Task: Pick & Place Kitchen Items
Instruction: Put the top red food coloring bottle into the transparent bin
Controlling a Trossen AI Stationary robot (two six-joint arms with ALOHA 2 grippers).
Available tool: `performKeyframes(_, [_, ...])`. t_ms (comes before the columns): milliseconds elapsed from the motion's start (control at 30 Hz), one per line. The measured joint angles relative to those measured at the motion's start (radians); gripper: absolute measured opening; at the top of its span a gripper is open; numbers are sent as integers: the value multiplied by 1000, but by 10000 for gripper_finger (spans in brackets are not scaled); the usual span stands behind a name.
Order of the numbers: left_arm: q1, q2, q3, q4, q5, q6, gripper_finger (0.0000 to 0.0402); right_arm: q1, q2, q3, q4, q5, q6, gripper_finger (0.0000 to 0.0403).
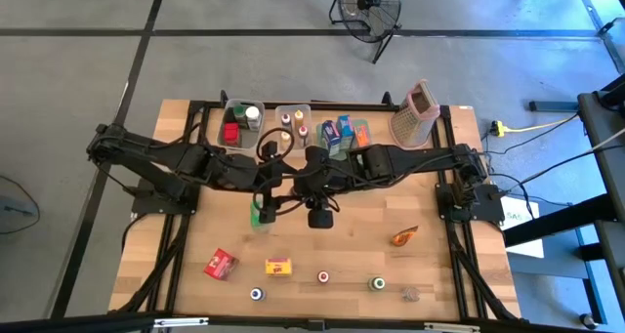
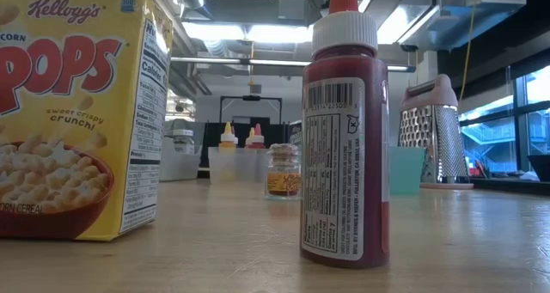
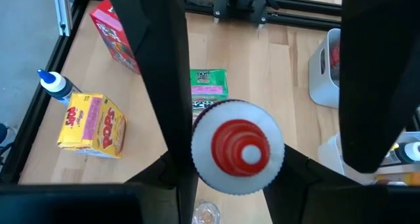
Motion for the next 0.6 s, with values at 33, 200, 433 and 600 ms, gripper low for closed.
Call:
performKeyframes(33, [2,0,0,0,0,0,265,0,0,0,0,0,0,135])
performKeyframes(200, [6,3,0,1,6,0,265,0,0,0,0,0,0,135])
performKeyframes(433, [6,18,0,14,21,9,242,0,0,-1,-12,-1,-3,135])
performKeyframes(600, [6,19,0,29,33,20,222,1,-1,-1,-11,-3,0,135])
